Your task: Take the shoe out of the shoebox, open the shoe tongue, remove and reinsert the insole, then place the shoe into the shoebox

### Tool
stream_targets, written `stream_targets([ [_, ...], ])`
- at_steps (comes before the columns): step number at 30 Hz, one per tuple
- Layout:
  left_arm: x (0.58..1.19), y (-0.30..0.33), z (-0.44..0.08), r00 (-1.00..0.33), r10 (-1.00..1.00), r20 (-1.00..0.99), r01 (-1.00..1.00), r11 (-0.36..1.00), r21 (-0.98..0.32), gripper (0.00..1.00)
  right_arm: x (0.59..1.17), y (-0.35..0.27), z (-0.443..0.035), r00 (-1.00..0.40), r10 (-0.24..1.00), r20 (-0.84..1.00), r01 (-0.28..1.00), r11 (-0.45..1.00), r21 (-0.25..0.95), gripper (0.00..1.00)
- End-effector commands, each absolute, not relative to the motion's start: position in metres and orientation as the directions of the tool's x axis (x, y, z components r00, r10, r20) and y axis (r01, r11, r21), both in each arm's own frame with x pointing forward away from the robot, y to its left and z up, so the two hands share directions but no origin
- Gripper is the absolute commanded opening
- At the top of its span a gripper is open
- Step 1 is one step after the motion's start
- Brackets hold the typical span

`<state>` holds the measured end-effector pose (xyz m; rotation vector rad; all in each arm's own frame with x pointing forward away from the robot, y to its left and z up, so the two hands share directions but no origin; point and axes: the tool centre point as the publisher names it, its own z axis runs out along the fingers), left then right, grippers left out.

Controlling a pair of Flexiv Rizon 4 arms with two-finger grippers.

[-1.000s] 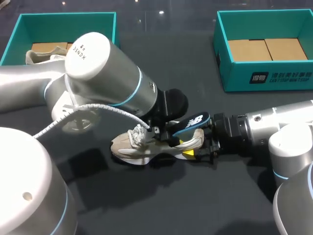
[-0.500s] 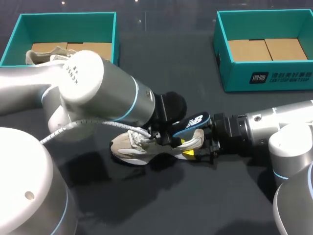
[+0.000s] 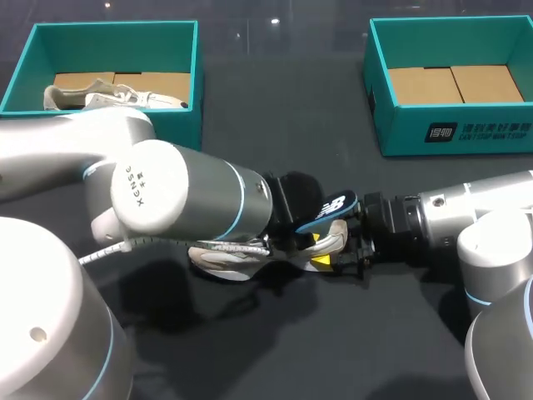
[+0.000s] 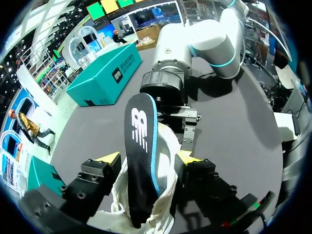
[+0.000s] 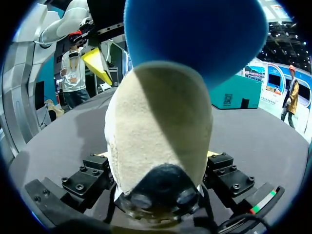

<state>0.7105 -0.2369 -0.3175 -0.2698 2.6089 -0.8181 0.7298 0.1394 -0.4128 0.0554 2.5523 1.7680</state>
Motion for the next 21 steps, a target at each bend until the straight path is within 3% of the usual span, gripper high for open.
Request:
stream_targets([
  [1, 0.711, -0.253, -0.325, -0.878, -0.334, -0.343, -0.086, 0.815, -0.574, 0.67, 0.728, 0.14, -0.412, -0.999, 0.051, -0.01, 0.009, 0.355, 0.935, 0.0],
  [8, 0.72, -0.255, -0.333, -0.859, -0.369, -0.355, -0.109, 0.809, -0.577, 0.5, 0.728, 0.14, -0.412, -0.999, 0.051, -0.01, 0.009, 0.355, 0.935, 0.0],
  [21, 0.727, -0.244, -0.344, -0.857, -0.367, -0.362, -0.101, 0.808, -0.58, 0.43, 0.728, 0.14, -0.412, -0.999, 0.051, -0.01, 0.009, 0.355, 0.935, 0.0],
])
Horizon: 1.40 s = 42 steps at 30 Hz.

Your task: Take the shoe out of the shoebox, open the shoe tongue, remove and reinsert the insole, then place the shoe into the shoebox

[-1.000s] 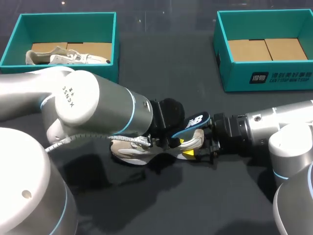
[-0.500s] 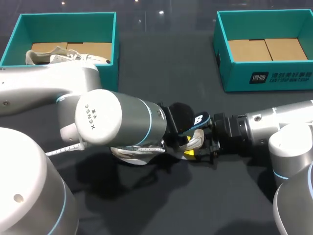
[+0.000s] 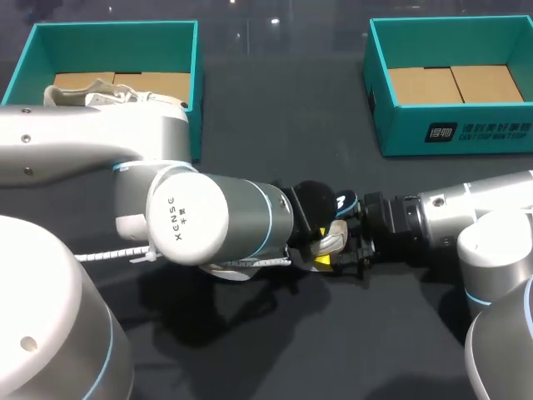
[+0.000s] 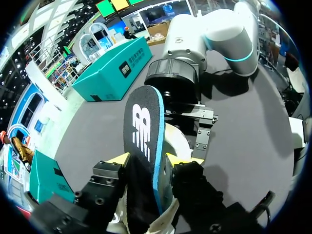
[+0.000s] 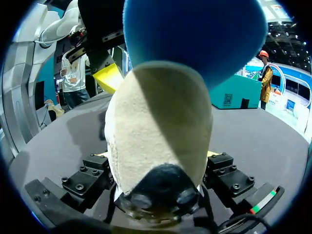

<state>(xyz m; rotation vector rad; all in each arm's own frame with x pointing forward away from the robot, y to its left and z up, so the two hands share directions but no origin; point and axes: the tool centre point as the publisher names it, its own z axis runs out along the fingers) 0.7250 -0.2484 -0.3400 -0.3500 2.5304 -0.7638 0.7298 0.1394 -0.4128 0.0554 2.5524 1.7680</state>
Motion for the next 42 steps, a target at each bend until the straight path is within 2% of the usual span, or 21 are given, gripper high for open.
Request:
stream_targets([
  [1, 0.728, -0.243, -0.344, -0.856, -0.368, -0.363, -0.1, 0.808, -0.581, 0.42, 0.728, 0.14, -0.412, -0.999, 0.051, -0.01, 0.009, 0.355, 0.935, 0.0],
  [18, 0.744, -0.252, -0.348, -0.886, -0.331, -0.324, -0.079, 0.798, -0.597, 0.33, 0.728, 0.14, -0.412, -0.999, 0.051, -0.01, 0.009, 0.355, 0.935, 0.0],
  [23, 0.743, -0.256, -0.345, -0.886, -0.331, -0.326, -0.077, 0.797, -0.598, 0.24, 0.728, 0.14, -0.412, -0.999, 0.051, -0.01, 0.009, 0.355, 0.935, 0.0],
  [27, 0.746, -0.257, -0.345, -0.883, -0.344, -0.319, -0.093, 0.795, -0.599, 0.07, 0.728, 0.14, -0.412, -0.999, 0.051, -0.01, 0.009, 0.355, 0.935, 0.0],
  [30, 0.747, -0.257, -0.344, -0.882, -0.348, -0.317, -0.098, 0.794, -0.6, 0.0, 0.728, 0.14, -0.412, -0.999, 0.051, -0.01, 0.009, 0.355, 0.935, 0.0],
  [42, 0.75, -0.266, -0.323, -0.914, -0.326, -0.243, -0.102, 0.763, -0.639, 0.0, 0.728, 0.14, -0.412, -0.999, 0.051, -0.01, 0.009, 0.355, 0.935, 0.0],
])
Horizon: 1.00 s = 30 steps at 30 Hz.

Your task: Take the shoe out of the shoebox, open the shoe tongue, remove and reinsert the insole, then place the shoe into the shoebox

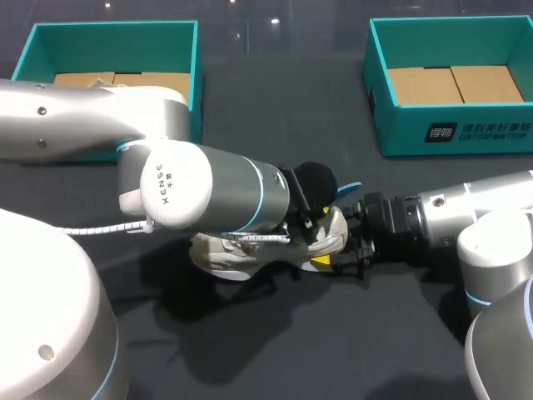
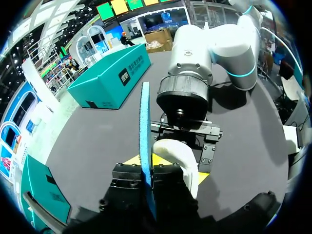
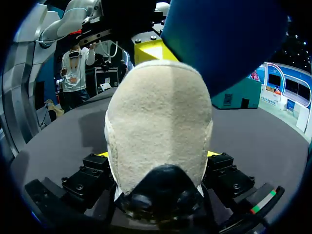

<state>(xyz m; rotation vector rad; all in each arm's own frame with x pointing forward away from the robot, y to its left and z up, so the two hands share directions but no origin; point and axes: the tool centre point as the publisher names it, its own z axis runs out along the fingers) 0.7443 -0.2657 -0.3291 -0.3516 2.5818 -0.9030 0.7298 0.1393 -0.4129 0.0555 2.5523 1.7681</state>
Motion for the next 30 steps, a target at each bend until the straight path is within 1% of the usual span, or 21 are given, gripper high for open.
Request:
stream_targets([
  [1, 0.749, -0.268, -0.321, -0.918, -0.322, -0.233, -0.103, 0.76, -0.642, 0.0, 0.728, 0.14, -0.412, -0.999, 0.051, -0.01, 0.009, 0.355, 0.935, 0.0],
  [7, 0.747, -0.278, -0.301, -0.951, -0.277, -0.14, -0.121, 0.747, -0.654, 0.0, 0.728, 0.14, -0.412, -0.999, 0.051, -0.01, 0.009, 0.355, 0.935, 0.0],
  [13, 0.735, -0.291, -0.28, -0.972, -0.218, -0.091, -0.116, 0.777, -0.619, 0.0, 0.728, 0.14, -0.412, -0.999, 0.051, -0.01, 0.009, 0.355, 0.935, 0.0],
  [18, 0.727, -0.303, -0.262, -0.988, -0.146, -0.048, -0.094, 0.824, -0.558, 0.0, 0.728, 0.14, -0.412, -0.999, 0.051, -0.01, 0.009, 0.355, 0.935, 0.0],
  [22, 0.719, -0.312, -0.25, -0.998, -0.055, -0.015, -0.04, 0.863, -0.504, 0.0, 0.728, 0.14, -0.412, -0.999, 0.051, -0.01, 0.009, 0.355, 0.935, 0.0],
  [25, 0.713, -0.313, -0.239, -1.0, 0.025, -0.007, 0.026, 0.86, -0.509, 0.0, 0.728, 0.14, -0.412, -0.999, 0.051, -0.01, 0.009, 0.355, 0.935, 0.0],
  [27, 0.708, -0.305, -0.229, -0.994, 0.085, -0.065, 0.106, 0.819, -0.564, 0.0, 0.728, 0.14, -0.412, -0.999, 0.051, -0.01, 0.009, 0.355, 0.935, 0.0],
  [30, 0.708, -0.305, -0.229, -0.994, 0.085, -0.065, 0.106, 0.819, -0.564, 0.0, 0.728, 0.14, -0.412, -0.999, 0.051, -0.01, 0.009, 0.355, 0.935, 0.0],
])
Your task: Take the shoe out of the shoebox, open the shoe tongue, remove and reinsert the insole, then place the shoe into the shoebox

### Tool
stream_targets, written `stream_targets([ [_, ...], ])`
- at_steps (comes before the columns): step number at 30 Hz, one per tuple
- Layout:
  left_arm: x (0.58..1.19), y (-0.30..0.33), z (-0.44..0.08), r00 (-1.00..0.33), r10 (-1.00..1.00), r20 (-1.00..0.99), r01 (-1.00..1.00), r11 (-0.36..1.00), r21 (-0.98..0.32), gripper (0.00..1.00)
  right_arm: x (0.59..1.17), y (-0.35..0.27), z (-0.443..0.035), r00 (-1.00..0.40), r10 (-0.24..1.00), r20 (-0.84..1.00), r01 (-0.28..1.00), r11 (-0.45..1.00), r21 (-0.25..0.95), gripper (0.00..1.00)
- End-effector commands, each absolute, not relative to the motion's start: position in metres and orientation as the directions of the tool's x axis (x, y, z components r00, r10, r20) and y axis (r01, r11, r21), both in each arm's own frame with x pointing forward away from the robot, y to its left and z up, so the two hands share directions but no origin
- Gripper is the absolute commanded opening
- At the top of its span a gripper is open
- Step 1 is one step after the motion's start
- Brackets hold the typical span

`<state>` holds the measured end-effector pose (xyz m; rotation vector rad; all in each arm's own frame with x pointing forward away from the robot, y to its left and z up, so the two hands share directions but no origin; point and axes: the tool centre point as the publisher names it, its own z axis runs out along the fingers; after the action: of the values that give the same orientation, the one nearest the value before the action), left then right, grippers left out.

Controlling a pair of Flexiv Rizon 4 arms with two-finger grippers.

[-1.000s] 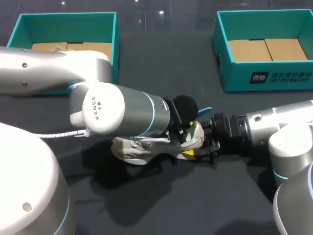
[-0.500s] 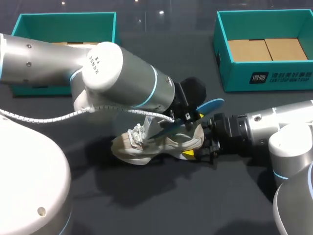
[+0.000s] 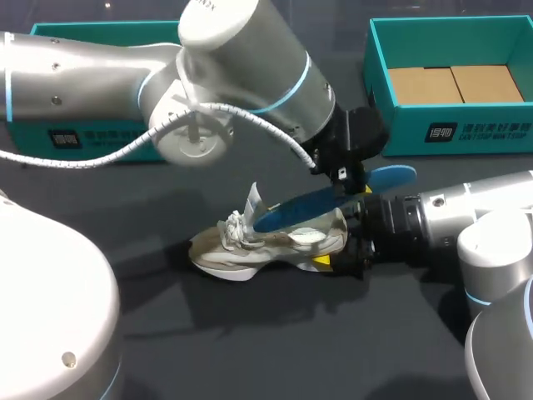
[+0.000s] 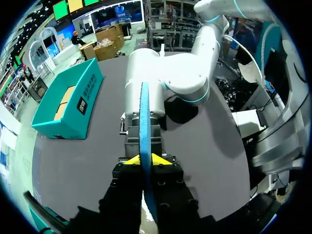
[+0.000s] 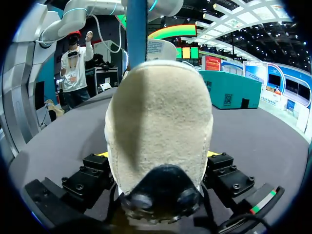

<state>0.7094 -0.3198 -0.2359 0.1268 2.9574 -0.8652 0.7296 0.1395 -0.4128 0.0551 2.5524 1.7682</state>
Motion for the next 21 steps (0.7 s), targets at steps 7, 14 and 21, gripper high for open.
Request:
stream_targets([
  [7, 0.708, -0.305, -0.229, -0.994, 0.085, -0.065, 0.106, 0.819, -0.564, 0.0, 0.728, 0.14, -0.412, -0.999, 0.051, -0.01, 0.009, 0.355, 0.935, 0.0],
  [14, 0.683, -0.293, -0.212, -0.996, 0.084, -0.031, 0.081, 0.698, -0.711, 0.0, 0.728, 0.14, -0.412, -0.999, 0.051, -0.01, 0.009, 0.355, 0.935, 0.0],
  [21, 0.661, -0.267, -0.142, -0.995, 0.08, -0.057, 0.09, 0.495, -0.864, 0.0, 0.728, 0.14, -0.412, -0.999, 0.051, -0.01, 0.009, 0.355, 0.935, 0.0],
])
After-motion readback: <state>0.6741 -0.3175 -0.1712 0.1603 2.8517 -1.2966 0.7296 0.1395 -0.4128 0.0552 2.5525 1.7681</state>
